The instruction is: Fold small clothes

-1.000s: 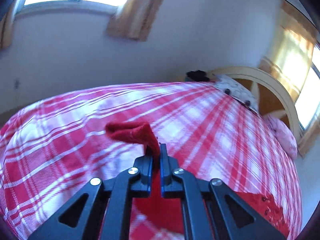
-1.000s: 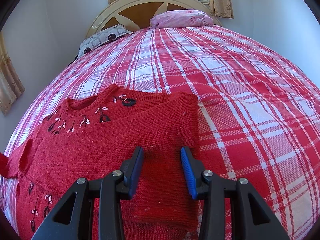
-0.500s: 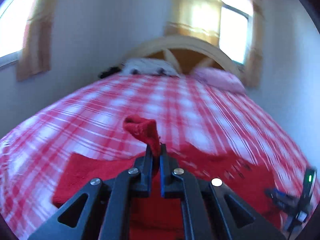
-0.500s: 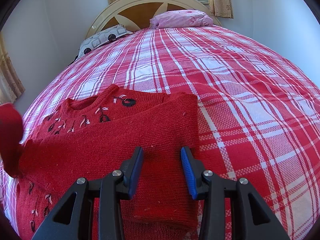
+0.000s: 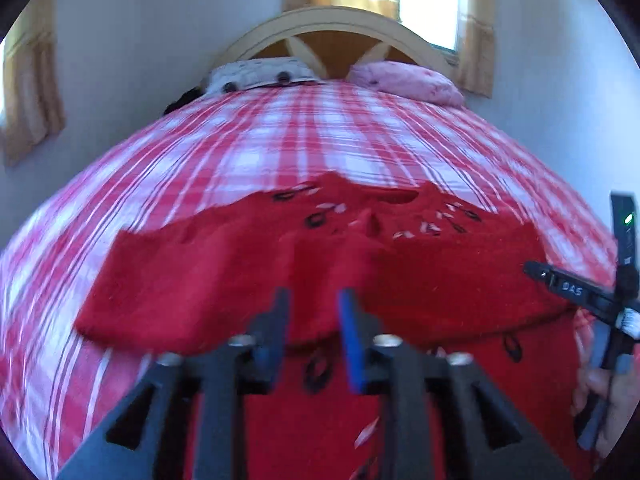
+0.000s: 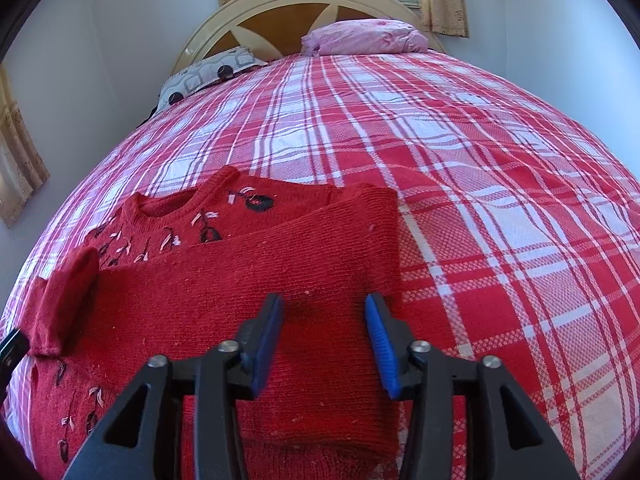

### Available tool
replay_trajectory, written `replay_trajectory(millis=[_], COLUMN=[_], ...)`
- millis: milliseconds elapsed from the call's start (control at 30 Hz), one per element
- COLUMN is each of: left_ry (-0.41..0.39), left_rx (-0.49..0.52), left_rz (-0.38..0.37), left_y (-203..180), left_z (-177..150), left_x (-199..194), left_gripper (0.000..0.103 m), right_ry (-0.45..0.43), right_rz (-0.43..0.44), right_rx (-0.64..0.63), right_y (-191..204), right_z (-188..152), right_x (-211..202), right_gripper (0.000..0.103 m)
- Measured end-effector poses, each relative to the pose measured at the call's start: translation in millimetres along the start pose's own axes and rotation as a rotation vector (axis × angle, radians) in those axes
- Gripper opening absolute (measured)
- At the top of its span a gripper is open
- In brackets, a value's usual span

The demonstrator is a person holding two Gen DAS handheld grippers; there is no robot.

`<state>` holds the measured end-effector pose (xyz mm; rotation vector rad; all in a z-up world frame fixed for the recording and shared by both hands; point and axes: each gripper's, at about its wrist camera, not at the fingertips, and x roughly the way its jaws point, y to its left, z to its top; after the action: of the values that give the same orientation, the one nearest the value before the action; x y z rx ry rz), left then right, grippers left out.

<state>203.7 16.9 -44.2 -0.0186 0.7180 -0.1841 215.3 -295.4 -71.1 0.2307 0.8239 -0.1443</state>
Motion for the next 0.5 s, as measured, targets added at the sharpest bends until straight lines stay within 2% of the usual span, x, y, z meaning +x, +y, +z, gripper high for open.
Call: replay_trajectory(millis=[33, 133, 167, 267, 333, 433, 500], left_ry=[-0.001, 0.010, 0.037, 0.135, 0.111, 0.111, 0.107], left_rx=[-0.045, -0.119, -0.141, -0.231, -0.263, -0.246, -0.242], left_rz=[0.004, 0.035, 0.043, 0.008, -0.006, 0.014, 0.002], left_y=[11.5, 33.4, 40.2, 54.1, 57.3, 49.5, 46.8], left_z=[-6.1, -23.0, -29.3, -38.3, -38.3, -39.4, -40.4], left_x=[-6.3, -8.2, -2.6, 16.7, 14.4, 16.3, 15.5], left_gripper=[0.047, 0.047, 0.047, 0.047, 0.047, 0.048, 0.055], right_ry=[0.012, 0.035, 0.018, 0.009, 0.057, 0.111, 0.134], right_rz=[0.003, -0.029, 0.011, 0.234, 0.308, 0.348, 0.358], right_rx=[-0.014, -0.038, -0.019, 0.055, 0.018, -0.072, -0.090], right_y=[2.7, 16.1, 19.8, 43.4, 71.0, 115.8, 138.5], right_z=[1.4, 10.2, 12.7, 14.7, 14.0, 7.5, 3.7], right_x=[1.2, -5.0, -12.3, -27.2, -20.4, -1.8, 11.4], right_gripper=[0.057, 0.058, 0.058, 0.058, 0.058, 0.058, 0.058])
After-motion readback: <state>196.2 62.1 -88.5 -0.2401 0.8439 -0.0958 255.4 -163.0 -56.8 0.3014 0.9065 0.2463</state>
